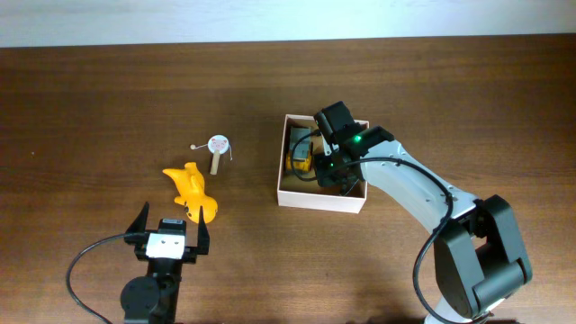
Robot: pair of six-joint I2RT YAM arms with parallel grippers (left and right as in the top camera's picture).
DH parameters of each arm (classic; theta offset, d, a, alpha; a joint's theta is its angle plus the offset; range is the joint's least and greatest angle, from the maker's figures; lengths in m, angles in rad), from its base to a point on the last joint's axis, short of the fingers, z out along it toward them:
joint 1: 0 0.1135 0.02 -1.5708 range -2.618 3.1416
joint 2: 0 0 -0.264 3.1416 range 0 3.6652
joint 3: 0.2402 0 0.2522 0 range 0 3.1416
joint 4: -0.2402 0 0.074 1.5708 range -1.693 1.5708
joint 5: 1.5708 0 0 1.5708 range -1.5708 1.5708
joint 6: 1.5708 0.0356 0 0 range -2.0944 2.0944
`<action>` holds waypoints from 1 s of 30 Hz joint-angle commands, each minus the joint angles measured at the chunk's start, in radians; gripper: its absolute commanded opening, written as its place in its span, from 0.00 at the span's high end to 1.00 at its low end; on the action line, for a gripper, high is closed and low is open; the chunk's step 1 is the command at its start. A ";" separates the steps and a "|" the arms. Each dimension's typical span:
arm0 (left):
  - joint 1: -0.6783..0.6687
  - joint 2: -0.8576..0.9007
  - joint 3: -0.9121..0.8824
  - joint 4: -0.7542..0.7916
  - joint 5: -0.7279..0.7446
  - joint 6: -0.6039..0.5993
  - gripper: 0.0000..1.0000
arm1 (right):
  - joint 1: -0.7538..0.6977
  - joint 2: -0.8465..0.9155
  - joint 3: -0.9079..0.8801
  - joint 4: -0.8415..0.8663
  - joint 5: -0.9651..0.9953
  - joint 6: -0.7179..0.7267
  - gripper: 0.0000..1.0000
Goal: Pack container
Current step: 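Release the cube beside the truck and raise the right gripper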
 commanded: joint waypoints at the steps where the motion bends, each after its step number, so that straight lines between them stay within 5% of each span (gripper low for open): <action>1: 0.002 -0.008 -0.004 -0.004 0.011 0.015 0.01 | -0.006 0.005 -0.005 0.010 0.060 -0.010 0.95; 20: 0.002 -0.007 -0.004 -0.004 0.011 0.015 0.01 | -0.008 0.005 -0.052 -0.003 -0.033 -0.122 0.96; 30: 0.002 -0.008 -0.004 -0.004 0.011 0.015 0.01 | -0.008 0.005 -0.056 0.046 0.103 -0.122 0.96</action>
